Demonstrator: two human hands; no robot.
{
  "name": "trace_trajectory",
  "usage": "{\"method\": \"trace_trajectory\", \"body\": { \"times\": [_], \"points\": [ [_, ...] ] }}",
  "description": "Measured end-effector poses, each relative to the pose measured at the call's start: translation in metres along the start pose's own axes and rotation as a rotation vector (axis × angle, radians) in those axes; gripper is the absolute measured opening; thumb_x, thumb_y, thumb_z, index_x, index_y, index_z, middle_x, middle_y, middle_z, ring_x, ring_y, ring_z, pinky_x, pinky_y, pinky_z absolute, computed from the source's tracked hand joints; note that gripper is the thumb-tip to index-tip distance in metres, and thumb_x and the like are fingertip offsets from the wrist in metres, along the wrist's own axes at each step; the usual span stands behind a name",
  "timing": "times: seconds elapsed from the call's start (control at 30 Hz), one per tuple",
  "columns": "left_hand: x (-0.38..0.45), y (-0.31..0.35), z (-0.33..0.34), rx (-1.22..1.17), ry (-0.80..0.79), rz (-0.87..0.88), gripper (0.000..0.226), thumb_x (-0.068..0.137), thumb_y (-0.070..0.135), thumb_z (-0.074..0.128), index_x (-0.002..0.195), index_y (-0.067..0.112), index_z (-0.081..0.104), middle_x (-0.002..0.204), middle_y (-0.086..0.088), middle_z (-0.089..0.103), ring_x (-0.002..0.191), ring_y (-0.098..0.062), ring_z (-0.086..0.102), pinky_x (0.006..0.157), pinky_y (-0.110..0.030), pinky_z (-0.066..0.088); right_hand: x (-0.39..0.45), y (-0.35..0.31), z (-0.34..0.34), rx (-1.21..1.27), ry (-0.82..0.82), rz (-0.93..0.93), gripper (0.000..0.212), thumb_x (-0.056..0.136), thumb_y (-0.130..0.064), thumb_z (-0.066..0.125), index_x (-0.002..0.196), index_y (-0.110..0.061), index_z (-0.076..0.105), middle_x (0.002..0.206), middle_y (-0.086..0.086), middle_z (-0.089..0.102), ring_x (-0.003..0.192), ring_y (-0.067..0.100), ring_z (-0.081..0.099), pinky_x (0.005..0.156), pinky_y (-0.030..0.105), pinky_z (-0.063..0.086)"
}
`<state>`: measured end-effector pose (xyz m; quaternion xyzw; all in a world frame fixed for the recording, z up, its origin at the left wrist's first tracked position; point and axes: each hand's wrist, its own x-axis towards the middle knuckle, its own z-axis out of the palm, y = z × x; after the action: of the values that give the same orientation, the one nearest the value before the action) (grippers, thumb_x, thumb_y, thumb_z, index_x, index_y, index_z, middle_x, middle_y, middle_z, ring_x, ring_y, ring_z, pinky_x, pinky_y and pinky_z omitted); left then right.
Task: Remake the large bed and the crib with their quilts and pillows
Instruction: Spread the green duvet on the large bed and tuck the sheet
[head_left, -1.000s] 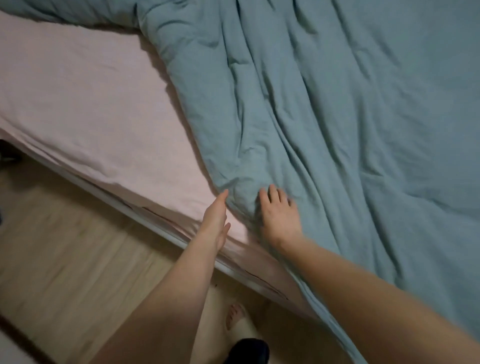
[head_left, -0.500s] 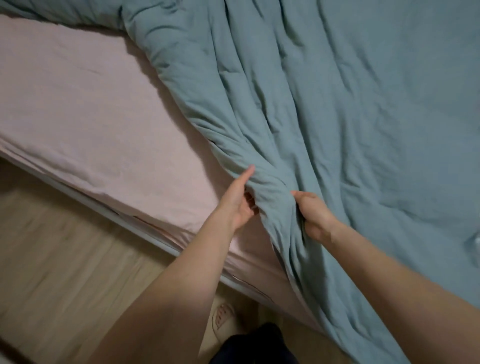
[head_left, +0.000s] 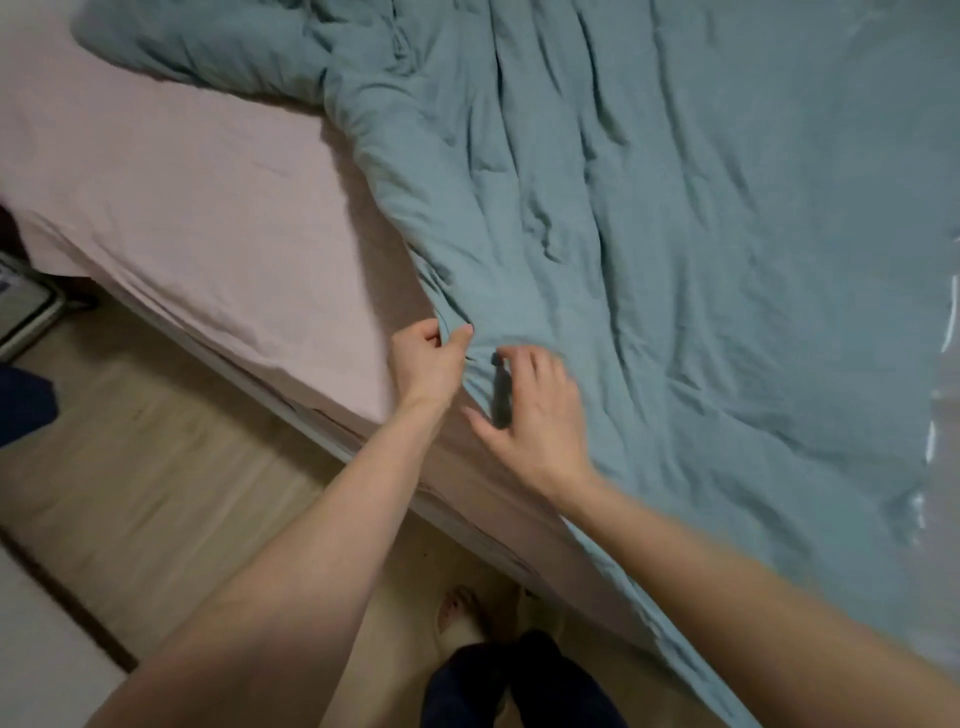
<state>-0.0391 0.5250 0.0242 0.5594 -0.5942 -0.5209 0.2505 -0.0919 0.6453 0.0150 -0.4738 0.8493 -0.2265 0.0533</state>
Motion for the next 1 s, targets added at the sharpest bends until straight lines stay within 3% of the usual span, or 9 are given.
{"method": "trace_trajectory", "body": {
  "times": [0.1,0.27,0.4,0.5,0.57,0.73,0.83,0.93,1.0],
  "points": [
    [-0.019,0.02,-0.013,-0.143,-0.022,-0.071,0.015,0.084,0.006,0.068,0.071,0.011,0.064,0.078,-0.012,0.066,0.072,-0.017,0.059,0.068,-0.039,0.055,-0.001,-0.022,0.007,-0.055,-0.135,0.121,0.073,0.074,-0.033,0.073,0.135,-0.007,0.041,0.131,0.014,0.047,0.118,0.033,0.047,0.091,0.044,0.043],
    [-0.029,0.043,-0.028,-0.414,-0.171,-0.229,0.01,0.09,0.005,0.061,0.084,0.011,0.064,0.076,-0.005,0.066,0.061,-0.009,0.064,0.058,-0.023,0.056,0.034,-0.019,-0.022,0.334,-0.196,0.222,0.022,0.08,-0.008,0.052,0.098,-0.009,0.065,0.098,0.015,0.069,0.095,0.033,0.062,0.074,0.035,0.043],
    [-0.02,0.043,-0.018,-0.606,-0.27,-0.549,0.023,0.094,0.035,0.056,0.089,0.015,0.065,0.086,0.0,0.059,0.084,-0.013,0.057,0.082,-0.028,0.051,0.045,0.01,-0.055,0.644,-0.305,0.335,0.026,0.087,0.003,0.043,0.076,-0.012,0.062,0.062,0.003,0.055,0.052,0.005,0.047,0.047,0.018,0.034],
    [-0.013,0.052,-0.001,-0.578,-0.359,-0.686,0.063,0.09,0.058,0.048,0.13,0.01,0.053,0.13,-0.008,0.05,0.128,-0.025,0.043,0.105,-0.044,0.036,0.043,0.034,-0.069,0.77,-0.298,0.488,0.033,0.089,0.003,0.042,0.065,-0.013,0.058,0.041,-0.011,0.045,0.036,-0.003,0.036,0.038,0.017,0.027],
    [-0.011,0.061,0.01,-0.551,-0.414,-0.714,0.07,0.088,0.061,0.048,0.134,0.008,0.047,0.13,-0.01,0.052,0.124,-0.028,0.047,0.101,-0.046,0.037,0.04,0.041,-0.072,0.752,-0.311,0.475,0.037,0.087,0.005,0.042,0.058,-0.015,0.054,0.04,-0.012,0.042,0.036,-0.002,0.033,0.039,0.018,0.025],
    [-0.002,0.085,0.027,-0.475,-0.434,-0.661,0.031,0.093,0.039,0.057,0.084,0.009,0.058,0.074,-0.005,0.067,0.075,-0.021,0.061,0.065,-0.034,0.05,0.037,0.025,-0.084,0.527,-0.304,0.263,0.016,0.08,0.004,0.05,0.065,0.004,0.056,0.057,0.005,0.04,0.042,0.003,0.033,0.044,0.021,0.025],
    [0.036,0.082,0.019,-0.517,-0.352,-0.645,0.019,0.097,0.019,0.052,0.104,0.003,0.062,0.109,-0.01,0.066,0.102,-0.024,0.063,0.074,-0.039,0.052,0.031,0.002,-0.074,0.296,-0.319,0.186,0.016,0.08,-0.004,0.055,0.064,-0.005,0.055,0.057,0.006,0.043,0.054,0.013,0.043,0.055,0.032,0.036],
    [0.077,0.067,0.011,-0.56,-0.285,-0.601,0.037,0.096,0.004,0.044,0.132,0.003,0.052,0.132,-0.01,0.057,0.115,-0.03,0.059,0.074,-0.044,0.055,0.018,-0.018,-0.045,0.227,-0.142,0.411,0.007,0.082,-0.013,0.055,0.077,-0.015,0.06,0.076,0.005,0.06,0.083,0.026,0.06,0.075,0.034,0.045],
    [0.099,0.052,0.003,-0.57,-0.218,-0.57,0.036,0.093,0.004,0.049,0.129,0.002,0.053,0.124,-0.008,0.061,0.108,-0.031,0.062,0.083,-0.053,0.052,0.01,-0.032,-0.022,0.322,0.113,0.829,0.027,0.081,-0.018,0.06,0.107,-0.018,0.063,0.116,0.007,0.06,0.116,0.027,0.052,0.098,0.036,0.039]
  ]
}}
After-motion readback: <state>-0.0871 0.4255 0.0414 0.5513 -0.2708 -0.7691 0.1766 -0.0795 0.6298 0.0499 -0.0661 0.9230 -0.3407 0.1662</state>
